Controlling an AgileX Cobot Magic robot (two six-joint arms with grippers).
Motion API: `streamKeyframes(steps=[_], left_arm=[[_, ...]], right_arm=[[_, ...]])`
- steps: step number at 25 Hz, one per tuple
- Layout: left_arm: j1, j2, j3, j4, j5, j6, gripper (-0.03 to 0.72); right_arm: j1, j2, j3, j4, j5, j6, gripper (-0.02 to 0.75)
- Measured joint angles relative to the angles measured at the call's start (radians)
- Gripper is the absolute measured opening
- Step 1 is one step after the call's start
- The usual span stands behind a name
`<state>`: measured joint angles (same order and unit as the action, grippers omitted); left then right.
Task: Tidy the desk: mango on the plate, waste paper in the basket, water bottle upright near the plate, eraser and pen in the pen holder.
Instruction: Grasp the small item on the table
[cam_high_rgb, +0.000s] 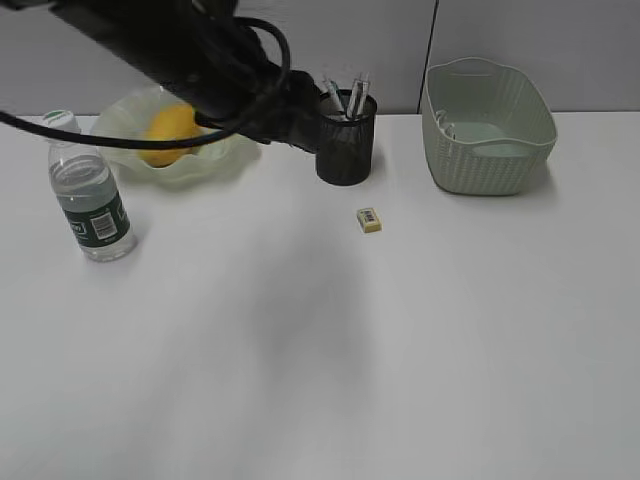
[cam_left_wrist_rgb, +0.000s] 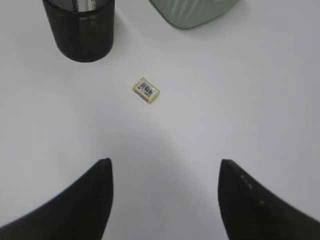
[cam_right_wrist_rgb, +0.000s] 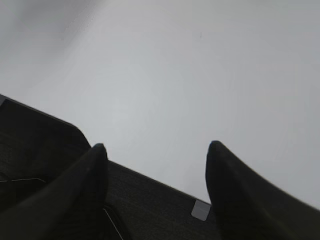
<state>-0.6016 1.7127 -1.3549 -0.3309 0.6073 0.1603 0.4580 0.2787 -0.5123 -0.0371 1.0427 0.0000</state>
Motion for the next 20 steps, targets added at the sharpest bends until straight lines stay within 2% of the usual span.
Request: streamKeyframes(steps=[6,11,16,20], left_arm=[[-0.058,0.245,-0.259,0.091,0.098,-0.033,0.501],[-0.08,0.441,-0.496,0.207,0.243,-0.168,0.501],[-0.079,0.603,-0.715,0.236,0.382,-0.297,0.5],[-0.08,0.69,-0.813,0.24,0.403,-0.386,0.494]], right_arm=[[0.0,0.0,0.0,0.0,0.0,0.0,0.49],[0.0,0.0,0.0,0.0,0.0,0.0,0.49],[0.0,0.0,0.0,0.0,-0.001,0.0,0.49],[0.0,0.0,0.0,0.0,-0.001,0.0,0.489]])
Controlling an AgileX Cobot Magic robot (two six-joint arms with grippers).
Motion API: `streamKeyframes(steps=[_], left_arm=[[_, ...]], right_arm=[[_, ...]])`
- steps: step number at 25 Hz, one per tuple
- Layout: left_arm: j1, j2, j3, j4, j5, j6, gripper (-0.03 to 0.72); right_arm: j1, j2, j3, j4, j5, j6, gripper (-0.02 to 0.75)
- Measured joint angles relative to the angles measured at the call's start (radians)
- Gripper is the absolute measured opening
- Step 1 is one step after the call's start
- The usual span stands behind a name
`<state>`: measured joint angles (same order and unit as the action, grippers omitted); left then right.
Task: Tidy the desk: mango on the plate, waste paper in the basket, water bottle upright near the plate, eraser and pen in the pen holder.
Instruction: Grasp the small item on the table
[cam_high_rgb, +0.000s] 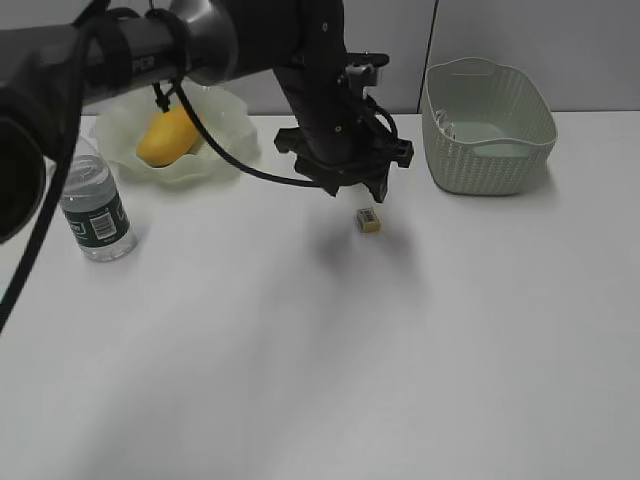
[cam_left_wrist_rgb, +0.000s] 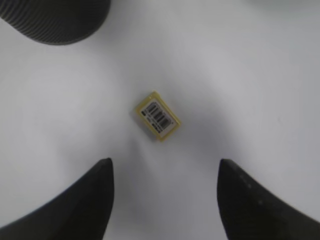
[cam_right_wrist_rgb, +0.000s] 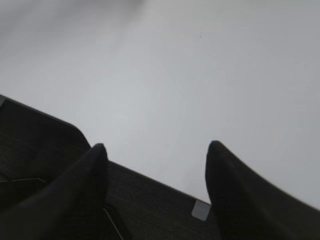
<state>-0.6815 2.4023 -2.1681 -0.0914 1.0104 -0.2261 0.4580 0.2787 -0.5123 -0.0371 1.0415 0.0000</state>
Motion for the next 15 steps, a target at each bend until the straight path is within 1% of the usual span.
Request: streamKeyframes(steps=[6,11,15], left_arm=[[-0.008,0.068,-0.029,0.023,-0.027,-0.07,0.485],[-0.011,0.09,-0.029,0.04,-0.103,-0.08,0.484],[-0.017,0.092,-0.03,0.098,-0.167,-0.08,0.48]], right_arm=[[0.0,0.0,0.0,0.0,0.0,0.0,0.489],[0.0,0.0,0.0,0.0,0.0,0.0,0.489],[0.0,0.0,0.0,0.0,0.0,0.0,0.489]])
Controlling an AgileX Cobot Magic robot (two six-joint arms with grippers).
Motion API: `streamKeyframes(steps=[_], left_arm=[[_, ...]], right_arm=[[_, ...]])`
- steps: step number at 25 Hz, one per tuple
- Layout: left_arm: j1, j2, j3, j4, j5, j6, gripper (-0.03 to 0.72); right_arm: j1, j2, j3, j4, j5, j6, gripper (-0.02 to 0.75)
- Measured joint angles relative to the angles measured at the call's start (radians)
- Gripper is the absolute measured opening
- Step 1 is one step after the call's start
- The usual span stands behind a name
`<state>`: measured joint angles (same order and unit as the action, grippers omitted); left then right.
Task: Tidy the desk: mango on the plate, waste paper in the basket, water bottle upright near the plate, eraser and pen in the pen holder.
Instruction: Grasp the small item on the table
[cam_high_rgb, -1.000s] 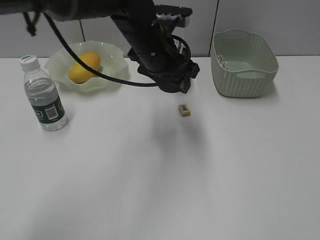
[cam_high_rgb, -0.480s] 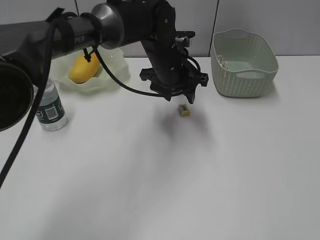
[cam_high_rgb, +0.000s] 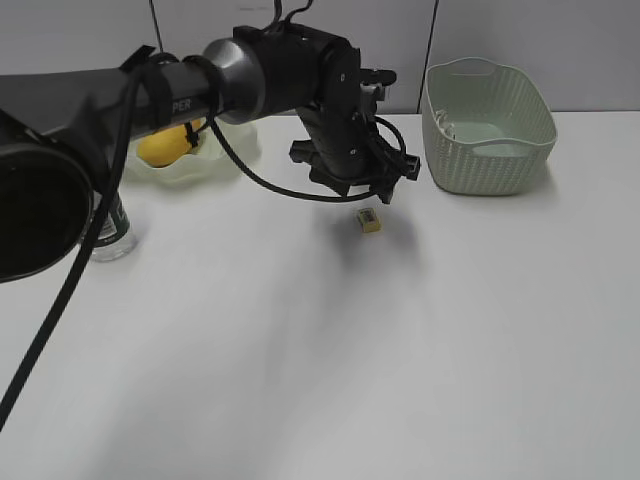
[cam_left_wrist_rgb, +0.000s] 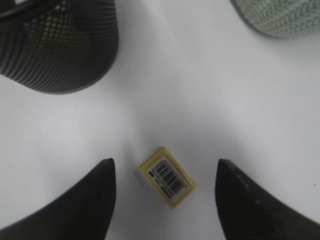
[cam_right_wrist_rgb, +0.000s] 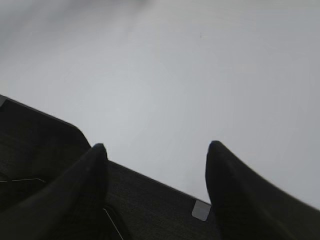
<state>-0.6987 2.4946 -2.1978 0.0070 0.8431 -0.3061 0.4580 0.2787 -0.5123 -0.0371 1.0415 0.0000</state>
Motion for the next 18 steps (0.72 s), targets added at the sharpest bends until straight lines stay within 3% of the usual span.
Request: streamKeyframes(steps=[18], left_arm=[[-0.031,0.072,0.0,0.086,-0.047,-0.09,0.447]], right_arm=[[0.0,0.0,0.0,0.0,-0.001,0.0,0.489]])
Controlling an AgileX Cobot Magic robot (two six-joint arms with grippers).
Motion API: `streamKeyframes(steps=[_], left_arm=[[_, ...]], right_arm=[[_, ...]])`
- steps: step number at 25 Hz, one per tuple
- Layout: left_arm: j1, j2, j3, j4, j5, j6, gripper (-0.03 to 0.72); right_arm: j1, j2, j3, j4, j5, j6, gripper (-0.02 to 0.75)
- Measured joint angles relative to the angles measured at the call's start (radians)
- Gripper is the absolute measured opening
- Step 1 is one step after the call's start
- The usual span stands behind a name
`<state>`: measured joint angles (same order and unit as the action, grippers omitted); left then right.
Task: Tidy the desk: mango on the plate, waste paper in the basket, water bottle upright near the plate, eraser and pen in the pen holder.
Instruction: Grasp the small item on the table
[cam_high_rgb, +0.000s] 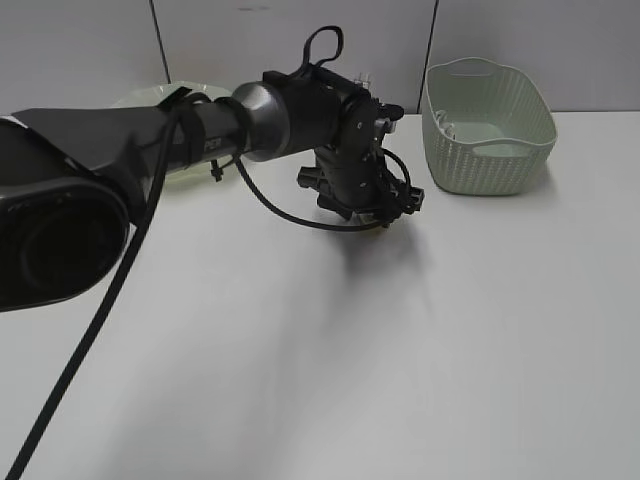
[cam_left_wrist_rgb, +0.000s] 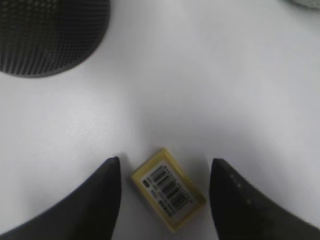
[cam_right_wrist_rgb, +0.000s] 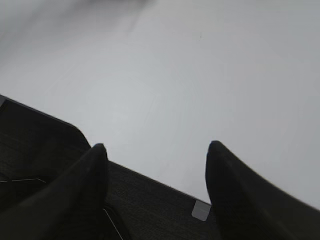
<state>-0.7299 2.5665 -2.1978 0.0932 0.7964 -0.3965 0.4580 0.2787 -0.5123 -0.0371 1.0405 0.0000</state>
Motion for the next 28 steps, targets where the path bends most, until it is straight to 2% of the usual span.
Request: streamKeyframes(steps=[10,18,28], left_arm=[[-0.01,0.001,-0.001,0.059,0.001,-0.014,0.279],[-0.01,0.001,-0.007,0.066,0.02,-0.014,0.219],[-0.01,-0.038,-0.007,0.085,0.059,-0.014,0.207]], right_arm=[[0.0,0.0,0.0,0.0,0.0,0.0,0.489],[0.0,0.0,0.0,0.0,0.0,0.0,0.489],[0.0,0.0,0.0,0.0,0.0,0.0,0.489]])
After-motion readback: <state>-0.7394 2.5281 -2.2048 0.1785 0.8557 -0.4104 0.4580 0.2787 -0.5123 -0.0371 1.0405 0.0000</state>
